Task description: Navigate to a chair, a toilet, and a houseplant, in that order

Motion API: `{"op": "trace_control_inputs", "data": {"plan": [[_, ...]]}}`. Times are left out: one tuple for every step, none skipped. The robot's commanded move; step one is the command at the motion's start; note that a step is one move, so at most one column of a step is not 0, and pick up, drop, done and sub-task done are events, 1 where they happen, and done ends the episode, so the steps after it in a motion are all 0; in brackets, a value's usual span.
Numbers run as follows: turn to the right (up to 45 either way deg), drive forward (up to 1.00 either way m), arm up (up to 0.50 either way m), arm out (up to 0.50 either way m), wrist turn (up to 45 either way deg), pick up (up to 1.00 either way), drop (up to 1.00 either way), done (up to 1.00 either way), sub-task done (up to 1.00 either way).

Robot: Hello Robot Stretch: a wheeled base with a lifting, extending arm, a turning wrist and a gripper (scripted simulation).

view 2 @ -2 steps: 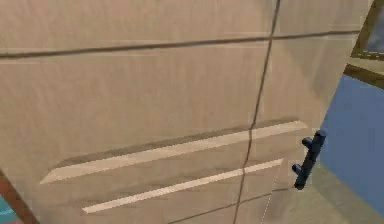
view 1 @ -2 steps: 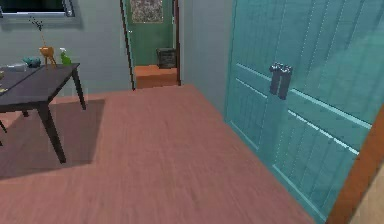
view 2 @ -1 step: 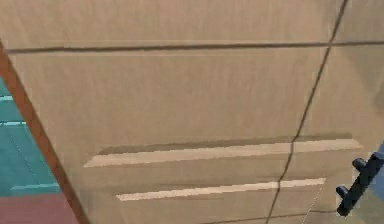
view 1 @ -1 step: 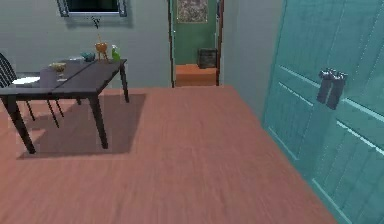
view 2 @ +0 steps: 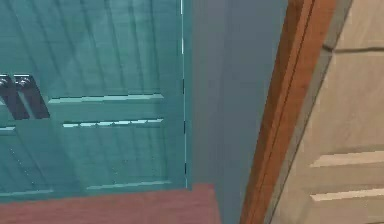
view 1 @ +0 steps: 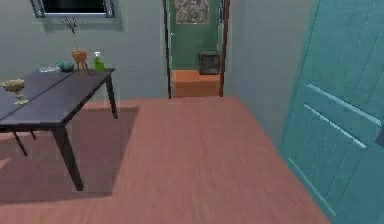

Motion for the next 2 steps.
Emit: {"op": "trace_control_inputs", "data": {"plan": [[-45.0, 0.0, 0.0, 0.0, 0.0, 0.0, 0.0, 0.0, 0.0], [-15.0, 0.0, 0.0, 0.0, 0.0, 0.0, 0.0, 0.0, 0.0]]}}
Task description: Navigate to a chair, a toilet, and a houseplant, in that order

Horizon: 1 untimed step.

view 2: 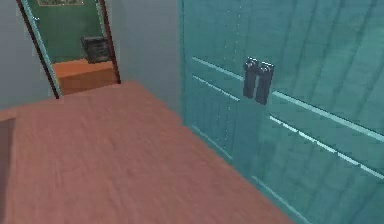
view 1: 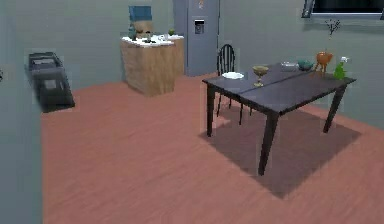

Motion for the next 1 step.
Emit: {"op": "trace_control_inputs", "data": {"plan": [[0.0, 1.0, 0.0, 0.0, 0.0, 0.0, 0.0, 0.0, 0.0]]}}
